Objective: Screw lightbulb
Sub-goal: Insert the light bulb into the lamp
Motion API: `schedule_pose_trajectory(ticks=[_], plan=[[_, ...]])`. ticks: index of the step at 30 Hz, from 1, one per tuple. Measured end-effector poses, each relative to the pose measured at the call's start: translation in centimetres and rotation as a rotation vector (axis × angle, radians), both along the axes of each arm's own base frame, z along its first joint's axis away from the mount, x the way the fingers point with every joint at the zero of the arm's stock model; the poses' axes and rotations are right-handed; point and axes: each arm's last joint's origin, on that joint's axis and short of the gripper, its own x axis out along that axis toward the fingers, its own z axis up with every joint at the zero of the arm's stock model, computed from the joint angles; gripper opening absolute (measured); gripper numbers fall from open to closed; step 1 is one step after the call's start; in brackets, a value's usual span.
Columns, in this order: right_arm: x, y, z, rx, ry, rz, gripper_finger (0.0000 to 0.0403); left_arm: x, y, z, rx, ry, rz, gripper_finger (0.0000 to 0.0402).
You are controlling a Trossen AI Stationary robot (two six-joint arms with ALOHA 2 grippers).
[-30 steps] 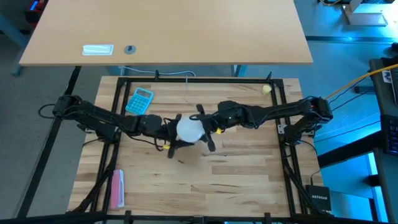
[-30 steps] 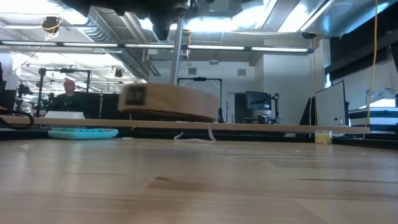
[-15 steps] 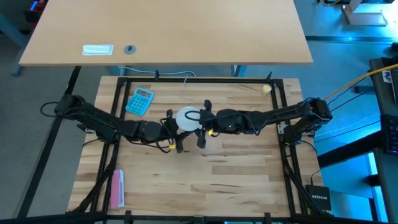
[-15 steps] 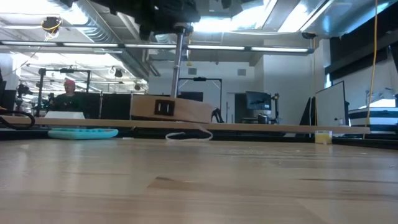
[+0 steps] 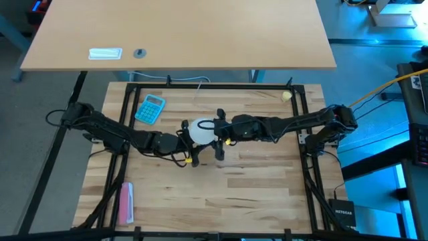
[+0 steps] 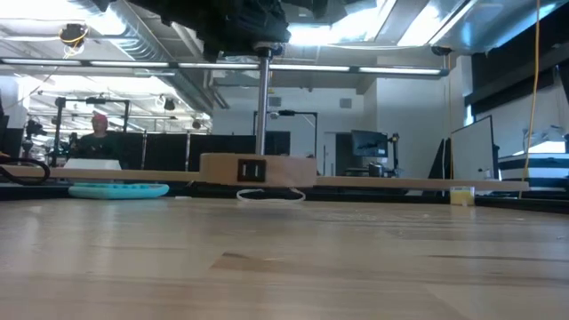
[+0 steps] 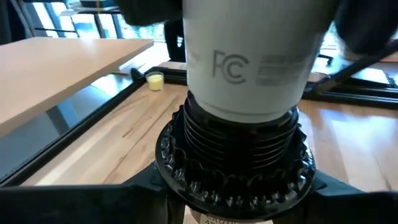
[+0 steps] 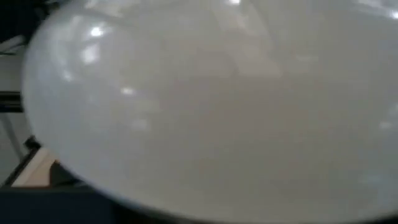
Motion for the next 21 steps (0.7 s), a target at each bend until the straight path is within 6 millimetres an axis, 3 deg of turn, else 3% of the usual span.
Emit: schedule_pose_trajectory(ticks=[5, 8, 10, 15, 21], plan=[[-1.3, 0.1, 1.1, 0.012, 0.015, 0.092, 0.0324, 0.0, -0.1, 0.1, -0.004, 0.008, -0.014, 0.0149], [-2.6, 0.1, 2.4, 0.009, 0.021, 0.105, 0.038, 0.0, 0.0, -0.1, 0.007, 0.024, -0.004, 0.0149], [-3.5, 0.0, 2.6, 0.0, 0.062, 0.118, 0.039, 0.0, 0.0, -0.1, 0.011, 0.024, 0.003, 0.0149], [-5.4, -0.1, 3.1, -0.021, 0.153, 0.133, 0.0365, 0.0, 0.0, -0.1, 0.017, 0.029, -0.02, 0.0149], [-7.0, -0.3, 1.7, -0.031, 0.162, 0.109, 0.0343, -0.9, 0.3, -1.6, -0.001, -0.055, -0.016, 0.0149]])
